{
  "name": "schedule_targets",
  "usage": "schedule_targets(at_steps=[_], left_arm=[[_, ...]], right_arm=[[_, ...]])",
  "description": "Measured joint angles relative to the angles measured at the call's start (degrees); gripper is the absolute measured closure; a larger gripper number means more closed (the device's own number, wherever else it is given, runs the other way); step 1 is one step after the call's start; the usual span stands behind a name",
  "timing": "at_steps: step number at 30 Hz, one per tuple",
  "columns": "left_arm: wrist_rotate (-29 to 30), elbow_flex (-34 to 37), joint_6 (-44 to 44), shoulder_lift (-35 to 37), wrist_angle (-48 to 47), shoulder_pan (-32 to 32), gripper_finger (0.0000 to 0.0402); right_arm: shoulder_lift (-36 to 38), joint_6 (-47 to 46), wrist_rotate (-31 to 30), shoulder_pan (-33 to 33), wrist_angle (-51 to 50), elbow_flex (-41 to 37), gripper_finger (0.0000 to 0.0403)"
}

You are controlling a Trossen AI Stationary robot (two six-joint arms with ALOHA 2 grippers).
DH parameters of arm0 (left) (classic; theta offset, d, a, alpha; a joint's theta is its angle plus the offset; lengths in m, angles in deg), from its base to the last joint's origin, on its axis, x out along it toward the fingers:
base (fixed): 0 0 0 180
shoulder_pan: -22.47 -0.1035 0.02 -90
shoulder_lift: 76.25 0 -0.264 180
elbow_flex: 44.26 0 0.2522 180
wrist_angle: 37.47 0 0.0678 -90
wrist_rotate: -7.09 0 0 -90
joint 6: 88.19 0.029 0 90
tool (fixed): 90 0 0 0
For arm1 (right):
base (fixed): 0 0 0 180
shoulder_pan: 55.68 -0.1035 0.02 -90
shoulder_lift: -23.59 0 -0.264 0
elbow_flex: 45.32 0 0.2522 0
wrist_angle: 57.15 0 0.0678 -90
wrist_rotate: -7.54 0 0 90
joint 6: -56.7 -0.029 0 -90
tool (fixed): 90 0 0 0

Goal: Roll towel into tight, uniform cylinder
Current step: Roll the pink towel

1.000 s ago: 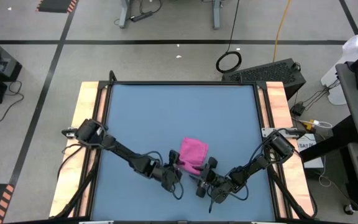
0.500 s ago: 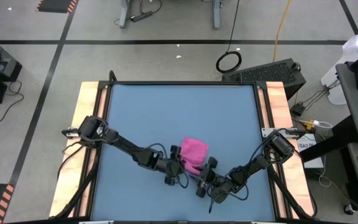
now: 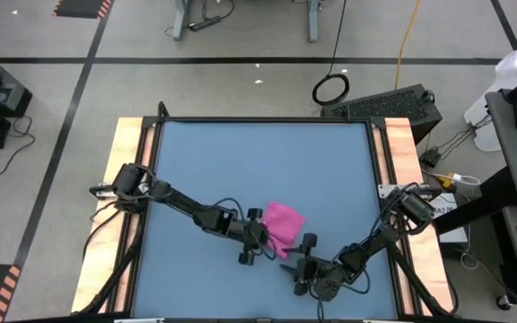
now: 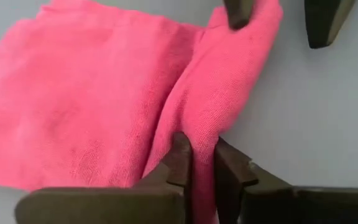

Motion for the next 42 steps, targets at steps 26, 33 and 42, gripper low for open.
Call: schedule_targets(at_steps=[26,33,42], left_arm=[[-16.4,0.2,-10.1,-0.1,4.9,-5.2,0.0347],[-16.4,0.2,-10.1,-0.1,5.1,-5.2,0.0347],[-16.6,0.2,-10.1,-0.2,5.4,-5.2,0.0347]], right_arm=[[0.0,-10.1,-3.4,1.8,-3.5,0.3,0.0191],[0.0,-11.7,-2.3,1.9,-4.3,0.3,0.0191],[0.0,-0.3,-4.4,1.5,6.4,0.3,0.0191]])
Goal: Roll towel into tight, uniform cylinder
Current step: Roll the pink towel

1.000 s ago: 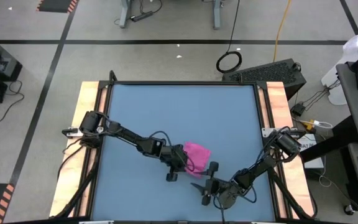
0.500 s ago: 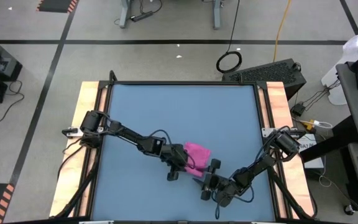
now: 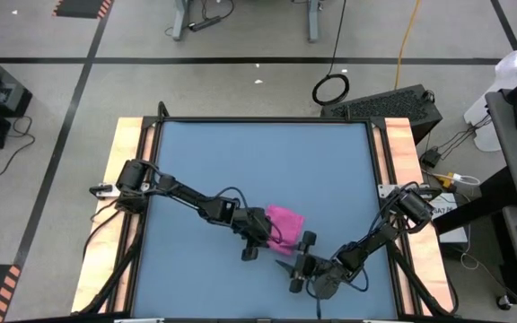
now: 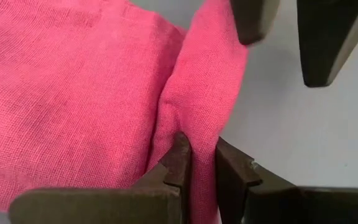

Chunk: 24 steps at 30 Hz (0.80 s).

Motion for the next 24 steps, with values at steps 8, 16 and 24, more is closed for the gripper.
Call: schedule_targets(at_steps=[8,16,24], left_arm=[[-0.3,0.0,-1.2,0.0,0.0,-0.3,0.0347],[-0.3,0.0,-1.2,0.0,0.1,-0.3,0.0347],[0.1,0.0,0.5,0.4,1.2,-0.3,0.0336]], right_arm=[[0.0,-7.3,3.9,0.8,-5.0,0.0,0.0191],[-0.8,-13.2,3.5,1.4,-9.1,0.0,0.019],[-5.4,-18.8,1.2,1.2,-7.3,0.2,0.019]])
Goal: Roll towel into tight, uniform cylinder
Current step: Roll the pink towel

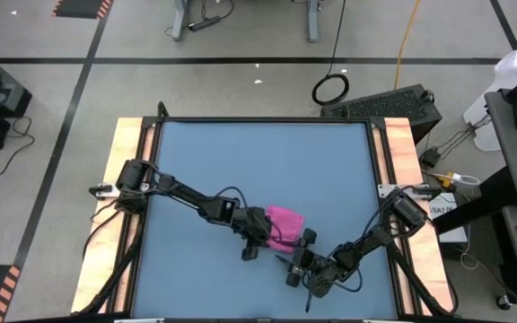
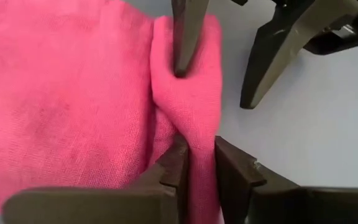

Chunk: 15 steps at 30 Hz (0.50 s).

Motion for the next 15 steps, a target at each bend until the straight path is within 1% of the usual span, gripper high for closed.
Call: schedule_targets(at_steps=[3,8,11,15], left_arm=[[0.4,0.1,1.4,1.1,-0.6,0.0,0.031],[0.8,0.2,4.9,5.7,-2.4,0.1,0.0249],[4.4,0.0,7.7,7.8,-2.7,1.2,0.0217],[10.2,0.1,14.4,7.2,-2.9,5.1,0.0194]], right_arm=[[-0.1,-0.1,0.0,-0.3,0.0,0.0,0.019],[-0.3,-0.2,-0.4,-0.9,-0.1,-0.1,0.019],[-0.3,-0.3,-0.3,-0.9,-0.1,-0.1,0.019],[-0.3,-0.3,-0.3,-0.9,-0.1,-0.1,0.019]])
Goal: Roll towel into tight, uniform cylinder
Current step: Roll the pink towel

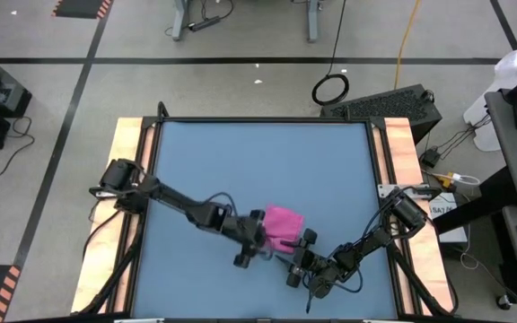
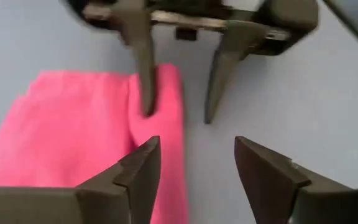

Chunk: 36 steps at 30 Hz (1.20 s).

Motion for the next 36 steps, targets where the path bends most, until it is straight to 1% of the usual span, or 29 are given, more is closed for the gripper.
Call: schedule_targets(at_steps=[2,6,7,10,18,24,29,32,36], left_arm=[[5.2,-0.1,3.0,-1.3,0.4,2.3,0.019],[19.5,0.1,6.5,-3.4,-0.2,6.4,0.0189],[22.3,0.0,7.0,-3.6,0.0,7.2,0.0189],[27.1,0.0,8.6,-4.4,0.2,8.6,0.0189],[27.1,-0.1,9.0,-6.8,0.3,6.8,0.0188],[23.1,-0.2,8.7,-7.4,0.8,5.7,0.0189],[23.1,-0.1,8.4,-7.4,1.3,5.8,0.0196],[24.9,-0.1,9.8,-7.6,2.9,6.7,0.0198],[31.0,-0.1,9.4,-7.6,4.9,8.5,0.0198]], right_arm=[[0.0,-0.1,-0.1,0.0,0.0,0.0,0.019],[0.0,-0.2,-0.5,0.0,-0.2,0.0,0.019],[-0.1,-0.2,-0.5,-0.1,-0.2,0.0,0.019],[-0.1,-0.3,-0.5,-0.1,-0.3,0.0,0.019],[-0.1,-0.3,-0.5,0.0,-0.4,0.0,0.019],[-0.1,-0.4,-0.5,0.0,-0.6,0.0,0.019],[-0.1,-0.7,-0.5,0.1,-0.7,0.0,0.019],[-0.1,-0.8,-0.4,0.1,-0.7,0.0,0.019],[0.0,-1.6,-0.4,0.1,-1.1,0.0,0.019]])
